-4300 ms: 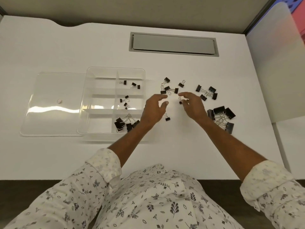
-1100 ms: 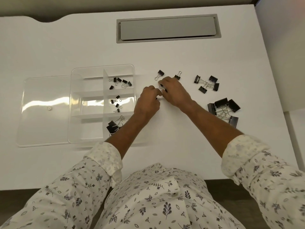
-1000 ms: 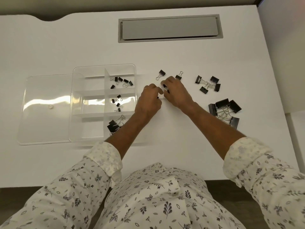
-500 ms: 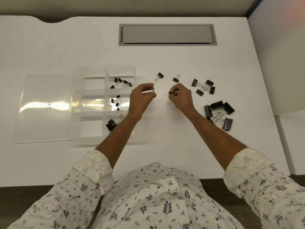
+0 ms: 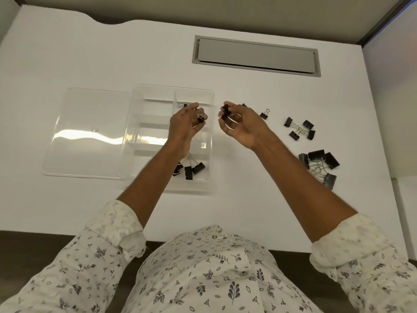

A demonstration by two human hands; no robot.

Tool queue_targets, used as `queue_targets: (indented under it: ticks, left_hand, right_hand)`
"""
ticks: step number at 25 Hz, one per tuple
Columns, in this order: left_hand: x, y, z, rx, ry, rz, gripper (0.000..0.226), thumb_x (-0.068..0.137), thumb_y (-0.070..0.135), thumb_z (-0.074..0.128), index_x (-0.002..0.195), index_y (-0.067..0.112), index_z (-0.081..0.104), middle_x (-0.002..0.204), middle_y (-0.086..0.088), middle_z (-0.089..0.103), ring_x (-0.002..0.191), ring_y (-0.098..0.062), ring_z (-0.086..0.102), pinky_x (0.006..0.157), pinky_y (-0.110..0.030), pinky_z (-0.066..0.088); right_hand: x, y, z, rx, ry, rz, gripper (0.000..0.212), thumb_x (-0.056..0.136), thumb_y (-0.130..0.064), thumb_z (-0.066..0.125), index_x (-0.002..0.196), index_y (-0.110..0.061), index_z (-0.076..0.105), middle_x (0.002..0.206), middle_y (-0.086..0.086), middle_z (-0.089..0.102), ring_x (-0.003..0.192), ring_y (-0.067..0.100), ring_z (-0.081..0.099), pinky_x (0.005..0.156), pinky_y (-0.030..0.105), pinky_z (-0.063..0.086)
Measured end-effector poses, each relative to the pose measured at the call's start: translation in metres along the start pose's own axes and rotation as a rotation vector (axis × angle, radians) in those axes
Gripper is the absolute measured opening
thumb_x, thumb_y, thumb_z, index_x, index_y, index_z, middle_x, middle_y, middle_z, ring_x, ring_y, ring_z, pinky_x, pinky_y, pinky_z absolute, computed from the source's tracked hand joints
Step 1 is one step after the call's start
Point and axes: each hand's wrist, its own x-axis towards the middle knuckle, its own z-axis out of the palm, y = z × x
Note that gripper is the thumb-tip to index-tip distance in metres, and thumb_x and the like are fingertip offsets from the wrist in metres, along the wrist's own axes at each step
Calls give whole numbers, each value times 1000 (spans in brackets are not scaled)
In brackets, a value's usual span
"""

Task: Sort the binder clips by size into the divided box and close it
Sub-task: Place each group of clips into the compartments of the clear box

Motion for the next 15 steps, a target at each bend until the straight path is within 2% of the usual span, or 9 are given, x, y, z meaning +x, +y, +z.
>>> queue_targets:
  ticks: [3,5,8,10,11,13,15]
  left_hand:
    - [8,28,-25,-80,69,8,27,96,4,55,122,1,64,99,-10,70,86,-22,70,91,-33,60]
    - [15,45,-44,-88,114,26,22,96,4,54,115,1,66,95,-10,69,82,-21,69,90,-33,60]
    - [29,63,-69,-36,148,19,15,100,18,57,100,8,68,90,-5,68,84,-19,67,91,-32,57]
    - [39,71,-79,41,158,-10,33,105,35,47,109,10,68,101,-5,67,93,-17,63,98,-33,50]
    - [44,74,-83,85,158,-23,41,106,40,41,116,10,67,109,-5,67,100,-17,62,102,-33,46]
    - [50,78,-88,140,152,-19,44,107,38,38,127,9,64,124,-7,66,116,-17,57,108,-33,38]
    - [51,79,-89,155,137,17,40,106,32,41,130,10,63,130,-6,65,122,-16,55,108,-32,36]
  right_hand:
    - [9,14,56,9,-50,38,16,92,-6,52,98,0,66,92,15,65,80,25,64,75,32,57]
    - [20,25,90,-16,-30,33,18,93,-8,48,96,1,63,93,17,63,77,26,62,72,32,57]
    - [38,39,131,-88,-6,19,19,94,-9,45,100,1,60,94,17,61,80,27,61,80,36,57]
    - [46,46,150,-199,-20,27,22,97,-12,45,107,0,60,102,16,62,95,30,61,97,41,53]
    - [49,49,157,-261,-32,32,25,99,-15,45,112,-1,61,111,15,62,109,33,60,104,43,49]
    - [53,52,165,-329,-57,19,30,101,-17,44,122,-3,62,136,15,55,136,34,46,112,45,42]
    - [55,52,164,-324,-74,-25,34,103,-14,43,129,-3,62,145,15,52,144,32,38,114,45,41]
